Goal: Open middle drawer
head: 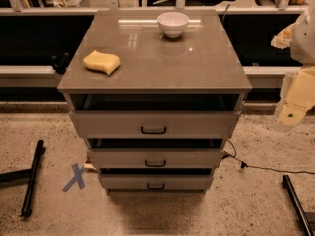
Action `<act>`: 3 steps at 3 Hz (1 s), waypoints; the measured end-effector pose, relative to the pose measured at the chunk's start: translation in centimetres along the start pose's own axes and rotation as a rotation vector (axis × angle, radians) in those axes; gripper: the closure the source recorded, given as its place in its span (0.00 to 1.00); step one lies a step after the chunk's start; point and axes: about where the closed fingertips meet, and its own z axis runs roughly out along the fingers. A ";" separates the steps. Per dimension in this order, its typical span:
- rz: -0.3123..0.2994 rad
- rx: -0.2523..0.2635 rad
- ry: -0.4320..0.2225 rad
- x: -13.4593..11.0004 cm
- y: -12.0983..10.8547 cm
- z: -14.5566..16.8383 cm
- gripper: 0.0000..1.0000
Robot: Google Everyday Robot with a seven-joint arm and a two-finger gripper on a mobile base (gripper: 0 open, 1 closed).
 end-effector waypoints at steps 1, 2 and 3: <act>0.008 0.003 0.012 0.0 0.1 1.0 0.00; -0.014 -0.032 -0.028 0.1 1.8 5.1 0.00; -0.025 -0.090 -0.116 0.5 4.3 12.6 0.00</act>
Offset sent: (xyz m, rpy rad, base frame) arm 0.0081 0.0203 -0.1711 0.1277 0.0123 0.0673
